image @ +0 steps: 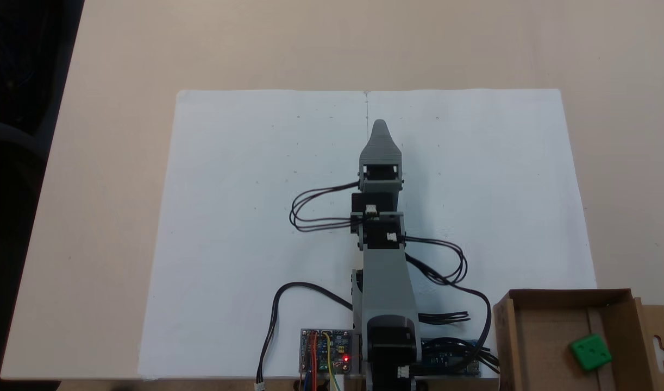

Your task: Grasp a green dice and put it in the bin.

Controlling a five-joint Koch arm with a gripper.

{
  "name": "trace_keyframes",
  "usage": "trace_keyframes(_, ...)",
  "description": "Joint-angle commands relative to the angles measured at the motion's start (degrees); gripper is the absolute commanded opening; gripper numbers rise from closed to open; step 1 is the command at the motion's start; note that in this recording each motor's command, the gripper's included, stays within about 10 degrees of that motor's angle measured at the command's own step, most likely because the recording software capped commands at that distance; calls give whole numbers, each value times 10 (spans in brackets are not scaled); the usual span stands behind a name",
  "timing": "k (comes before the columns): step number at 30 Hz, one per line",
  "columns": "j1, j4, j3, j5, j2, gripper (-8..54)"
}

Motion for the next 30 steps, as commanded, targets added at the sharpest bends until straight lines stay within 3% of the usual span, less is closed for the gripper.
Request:
trace_keyframes(1,-7,-96,11,-24,62,431)
trace_keyframes(30,-10,-577,158,-45,70,441)
